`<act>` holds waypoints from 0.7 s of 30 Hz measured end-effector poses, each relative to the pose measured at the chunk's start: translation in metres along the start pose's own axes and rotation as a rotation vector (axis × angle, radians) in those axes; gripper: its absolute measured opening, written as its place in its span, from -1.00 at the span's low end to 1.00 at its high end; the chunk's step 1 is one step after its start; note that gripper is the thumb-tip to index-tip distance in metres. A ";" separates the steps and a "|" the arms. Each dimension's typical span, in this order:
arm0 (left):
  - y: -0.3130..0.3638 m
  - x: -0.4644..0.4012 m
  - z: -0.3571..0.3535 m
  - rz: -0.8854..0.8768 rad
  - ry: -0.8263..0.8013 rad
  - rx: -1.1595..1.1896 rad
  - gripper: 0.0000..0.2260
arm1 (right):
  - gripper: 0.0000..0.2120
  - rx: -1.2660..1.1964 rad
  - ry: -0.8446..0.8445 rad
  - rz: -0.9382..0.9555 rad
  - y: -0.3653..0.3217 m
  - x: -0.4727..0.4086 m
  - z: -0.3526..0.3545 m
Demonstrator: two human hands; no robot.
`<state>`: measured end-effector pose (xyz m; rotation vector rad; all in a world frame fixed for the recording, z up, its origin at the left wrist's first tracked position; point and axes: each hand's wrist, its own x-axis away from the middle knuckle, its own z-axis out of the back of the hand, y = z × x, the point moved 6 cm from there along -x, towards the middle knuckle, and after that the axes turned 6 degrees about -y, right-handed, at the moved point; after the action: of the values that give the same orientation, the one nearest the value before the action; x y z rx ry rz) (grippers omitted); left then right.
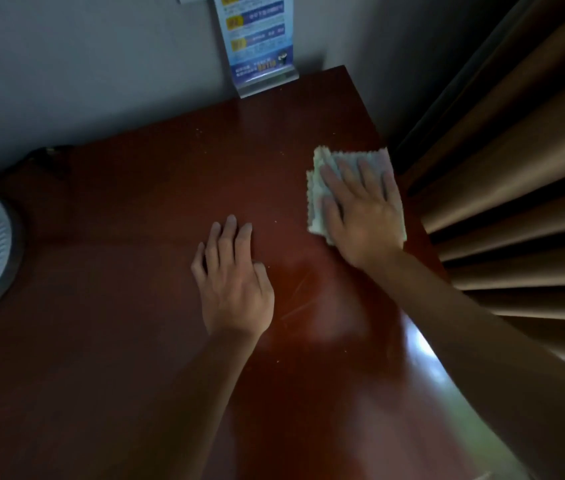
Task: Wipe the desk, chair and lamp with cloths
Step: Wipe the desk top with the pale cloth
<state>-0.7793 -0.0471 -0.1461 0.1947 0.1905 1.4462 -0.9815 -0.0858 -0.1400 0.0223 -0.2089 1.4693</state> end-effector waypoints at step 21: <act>0.000 -0.003 0.002 0.031 -0.044 0.010 -0.57 | -0.48 0.119 -0.129 0.425 -0.079 0.012 -0.021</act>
<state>-0.7794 -0.0496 -0.1445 0.2385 0.1592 1.4708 -0.8995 -0.0797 -0.1502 0.1784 -0.2400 1.9047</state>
